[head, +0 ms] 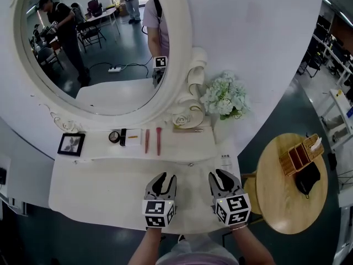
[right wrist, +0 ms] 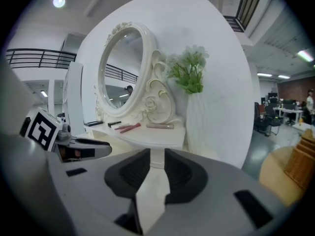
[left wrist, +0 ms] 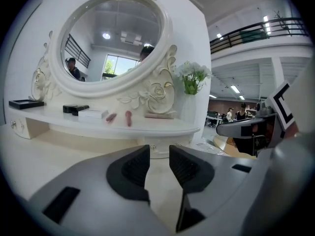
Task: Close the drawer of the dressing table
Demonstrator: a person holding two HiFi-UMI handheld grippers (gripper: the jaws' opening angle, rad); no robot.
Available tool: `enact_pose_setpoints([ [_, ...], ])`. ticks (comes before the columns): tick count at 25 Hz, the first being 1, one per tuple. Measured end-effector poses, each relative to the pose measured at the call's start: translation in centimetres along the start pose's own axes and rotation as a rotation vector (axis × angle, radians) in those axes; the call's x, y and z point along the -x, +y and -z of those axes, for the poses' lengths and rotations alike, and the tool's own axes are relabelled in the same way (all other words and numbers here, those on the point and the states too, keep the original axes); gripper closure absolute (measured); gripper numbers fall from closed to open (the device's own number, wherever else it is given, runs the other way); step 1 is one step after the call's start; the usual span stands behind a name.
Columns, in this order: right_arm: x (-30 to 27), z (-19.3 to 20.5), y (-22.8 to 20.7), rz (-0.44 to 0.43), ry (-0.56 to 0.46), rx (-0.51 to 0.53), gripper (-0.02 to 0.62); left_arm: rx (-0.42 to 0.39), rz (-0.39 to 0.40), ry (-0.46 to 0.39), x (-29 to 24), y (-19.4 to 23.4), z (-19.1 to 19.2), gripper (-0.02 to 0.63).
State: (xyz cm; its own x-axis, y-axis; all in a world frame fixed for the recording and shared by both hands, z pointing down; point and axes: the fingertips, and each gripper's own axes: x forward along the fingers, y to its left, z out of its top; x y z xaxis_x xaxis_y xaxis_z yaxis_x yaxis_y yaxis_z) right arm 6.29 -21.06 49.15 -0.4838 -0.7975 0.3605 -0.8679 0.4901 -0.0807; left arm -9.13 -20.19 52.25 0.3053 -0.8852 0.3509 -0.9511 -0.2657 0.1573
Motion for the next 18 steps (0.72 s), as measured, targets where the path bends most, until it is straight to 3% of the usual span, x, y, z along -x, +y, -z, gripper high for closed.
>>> enact_pose_setpoints([
  [18, 5.9, -0.2, 2.8, 0.027, -0.072, -0.031, 0.591, -0.021, 0.017, -0.077, 5.7, -1.2, -1.3, 0.588],
])
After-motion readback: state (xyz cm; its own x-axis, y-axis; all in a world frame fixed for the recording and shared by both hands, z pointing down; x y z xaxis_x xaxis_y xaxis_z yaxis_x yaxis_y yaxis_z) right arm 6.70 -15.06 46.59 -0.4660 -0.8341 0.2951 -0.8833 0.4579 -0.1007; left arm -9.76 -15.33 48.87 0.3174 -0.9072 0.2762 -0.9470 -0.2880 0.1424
